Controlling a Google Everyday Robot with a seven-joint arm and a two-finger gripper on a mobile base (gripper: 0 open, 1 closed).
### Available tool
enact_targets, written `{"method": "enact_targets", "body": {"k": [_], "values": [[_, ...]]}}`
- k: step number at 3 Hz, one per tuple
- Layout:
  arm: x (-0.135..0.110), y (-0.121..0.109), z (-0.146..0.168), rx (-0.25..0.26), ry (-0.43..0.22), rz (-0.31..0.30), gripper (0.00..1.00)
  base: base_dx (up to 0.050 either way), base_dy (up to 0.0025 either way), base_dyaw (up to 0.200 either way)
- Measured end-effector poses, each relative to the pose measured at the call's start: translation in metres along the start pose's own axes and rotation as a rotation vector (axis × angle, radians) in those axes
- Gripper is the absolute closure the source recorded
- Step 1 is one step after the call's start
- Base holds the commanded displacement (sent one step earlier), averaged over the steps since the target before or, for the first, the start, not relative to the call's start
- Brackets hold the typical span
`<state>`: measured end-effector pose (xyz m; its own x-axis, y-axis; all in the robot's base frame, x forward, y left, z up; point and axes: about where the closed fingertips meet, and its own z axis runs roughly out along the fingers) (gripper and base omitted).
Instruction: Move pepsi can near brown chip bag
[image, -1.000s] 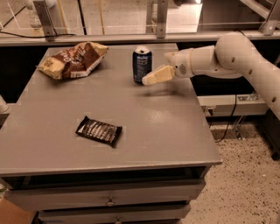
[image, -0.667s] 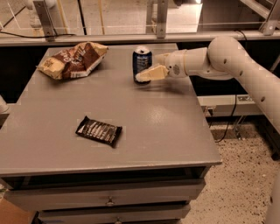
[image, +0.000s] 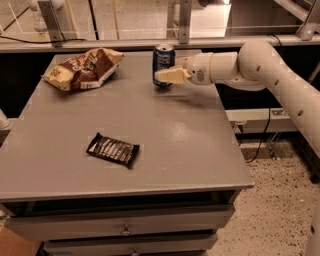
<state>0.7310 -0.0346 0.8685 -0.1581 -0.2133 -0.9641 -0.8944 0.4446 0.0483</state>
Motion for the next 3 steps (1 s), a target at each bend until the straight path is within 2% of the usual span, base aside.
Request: {"method": "enact_targets", "body": {"k": [1, 2, 3], "values": [[-0.01, 0.006, -0.007, -0.005, -0.032, -0.004, 0.88, 0.0, 0.0, 0.0], [-0.024, 0.011, -0.011, -0.005, -0.037, -0.056, 1.0, 0.0, 0.0, 0.0], [-0.034, 0.017, 0.006, 0.01, 0.004, -0.136, 1.0, 0.0, 0.0, 0.0]]}}
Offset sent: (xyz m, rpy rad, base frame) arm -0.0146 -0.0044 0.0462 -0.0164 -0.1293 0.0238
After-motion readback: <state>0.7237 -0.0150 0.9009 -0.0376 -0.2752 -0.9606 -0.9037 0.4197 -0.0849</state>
